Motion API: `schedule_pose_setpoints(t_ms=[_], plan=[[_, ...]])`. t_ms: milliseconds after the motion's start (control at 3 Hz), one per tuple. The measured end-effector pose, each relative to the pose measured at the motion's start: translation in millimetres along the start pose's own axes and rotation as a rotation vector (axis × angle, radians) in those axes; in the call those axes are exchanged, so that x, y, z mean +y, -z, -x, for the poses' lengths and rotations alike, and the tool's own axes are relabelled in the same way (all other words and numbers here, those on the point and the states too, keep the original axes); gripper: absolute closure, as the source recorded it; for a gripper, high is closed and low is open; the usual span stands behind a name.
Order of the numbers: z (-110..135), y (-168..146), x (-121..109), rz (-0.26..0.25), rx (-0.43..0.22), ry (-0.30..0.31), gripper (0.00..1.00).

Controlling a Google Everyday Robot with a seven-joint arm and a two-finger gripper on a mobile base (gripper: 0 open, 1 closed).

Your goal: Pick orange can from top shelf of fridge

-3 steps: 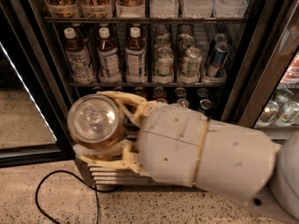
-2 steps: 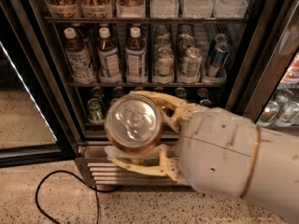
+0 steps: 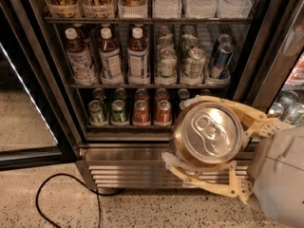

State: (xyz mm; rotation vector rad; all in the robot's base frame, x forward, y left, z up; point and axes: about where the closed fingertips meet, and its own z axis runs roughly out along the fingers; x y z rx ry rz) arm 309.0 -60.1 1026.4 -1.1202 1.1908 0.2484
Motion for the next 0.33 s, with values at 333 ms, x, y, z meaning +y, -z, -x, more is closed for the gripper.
schedule_pose_setpoints(t_ms=[333], plan=[[0.0,0.0,0.0,0.000,0.000,0.000,1.00]])
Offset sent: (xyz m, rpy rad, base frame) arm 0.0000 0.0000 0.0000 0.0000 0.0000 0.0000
